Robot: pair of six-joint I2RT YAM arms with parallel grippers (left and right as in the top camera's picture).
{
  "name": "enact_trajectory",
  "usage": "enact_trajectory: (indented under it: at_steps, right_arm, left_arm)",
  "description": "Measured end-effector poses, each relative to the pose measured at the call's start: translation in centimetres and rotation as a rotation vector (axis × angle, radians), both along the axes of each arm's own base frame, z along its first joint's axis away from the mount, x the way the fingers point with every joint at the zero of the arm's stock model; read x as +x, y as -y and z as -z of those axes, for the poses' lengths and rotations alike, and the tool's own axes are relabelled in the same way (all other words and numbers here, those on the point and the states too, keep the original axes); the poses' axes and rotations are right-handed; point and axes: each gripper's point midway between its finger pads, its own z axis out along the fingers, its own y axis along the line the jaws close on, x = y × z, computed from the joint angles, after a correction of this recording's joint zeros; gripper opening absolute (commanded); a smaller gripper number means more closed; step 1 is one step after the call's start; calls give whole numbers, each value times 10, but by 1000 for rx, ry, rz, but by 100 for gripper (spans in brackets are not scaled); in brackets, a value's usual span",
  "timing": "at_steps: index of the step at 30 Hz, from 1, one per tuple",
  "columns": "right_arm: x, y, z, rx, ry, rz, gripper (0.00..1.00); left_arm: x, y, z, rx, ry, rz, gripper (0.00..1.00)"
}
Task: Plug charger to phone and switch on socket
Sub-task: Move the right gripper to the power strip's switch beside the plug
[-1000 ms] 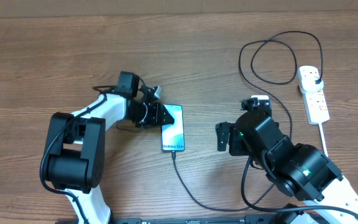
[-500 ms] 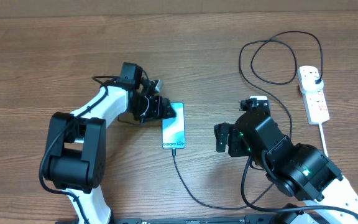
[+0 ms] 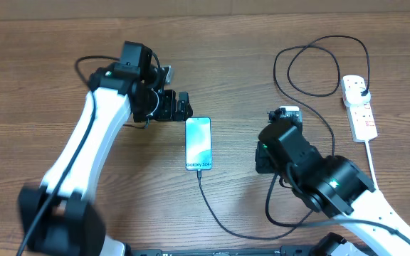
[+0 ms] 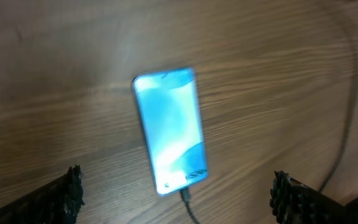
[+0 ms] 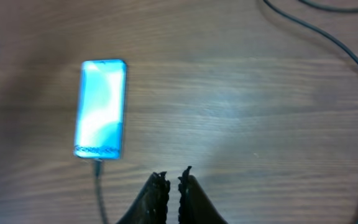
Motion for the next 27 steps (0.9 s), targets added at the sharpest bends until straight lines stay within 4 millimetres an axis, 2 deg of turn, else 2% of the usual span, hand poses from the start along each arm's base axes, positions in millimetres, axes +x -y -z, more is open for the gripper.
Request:
enact_trajectory:
  at_steps: [2, 4, 5, 6, 8, 10, 11, 13, 17, 19, 22, 24, 27]
  right_arm:
    - [-4, 17, 16, -68, -66, 91, 4]
    - [-7, 46, 29, -127, -135, 235, 4]
    - [-6, 67, 33, -144, -165, 340, 4]
    - [-4, 78, 34, -146, -171, 398, 4]
    - [4, 123, 34, -130, -177, 600, 4]
    - [10, 147, 33, -100, -175, 692, 4]
    - [16, 173, 33, -54, -175, 773, 4]
    - [17, 187, 34, 11, -203, 819, 4]
    - [26, 246, 27, 134, -210, 1000, 4]
    - [30, 260, 25, 173, -222, 1031, 4]
    - [48, 286, 22, 217, -220, 1067, 4]
    - [61, 300, 27, 236, -237, 1074, 4]
    - [78, 306, 43, 265, -293, 1054, 4]
  left_arm:
    - [-13, 5, -43, 15, 140, 21, 100]
    - [-40, 6, -97, 42, 315, 40, 100]
    - [-52, 3, -115, 54, 373, 36, 100]
    - [-65, -5, -129, 81, 422, 16, 100]
    - [-86, -32, -147, 152, 487, -49, 100]
    - [-96, -49, -151, 199, 504, -91, 100]
    - [-102, -60, -151, 235, 503, -119, 100]
    - [-103, -64, -151, 257, 503, -132, 100]
    - [-103, -69, -146, 289, 485, -140, 100]
    - [-102, -70, -145, 297, 481, -142, 100]
    - [-99, -70, -141, 308, 467, -142, 100]
    - [-96, -69, -137, 316, 455, -141, 100]
    - [-93, -67, -133, 325, 439, -137, 100]
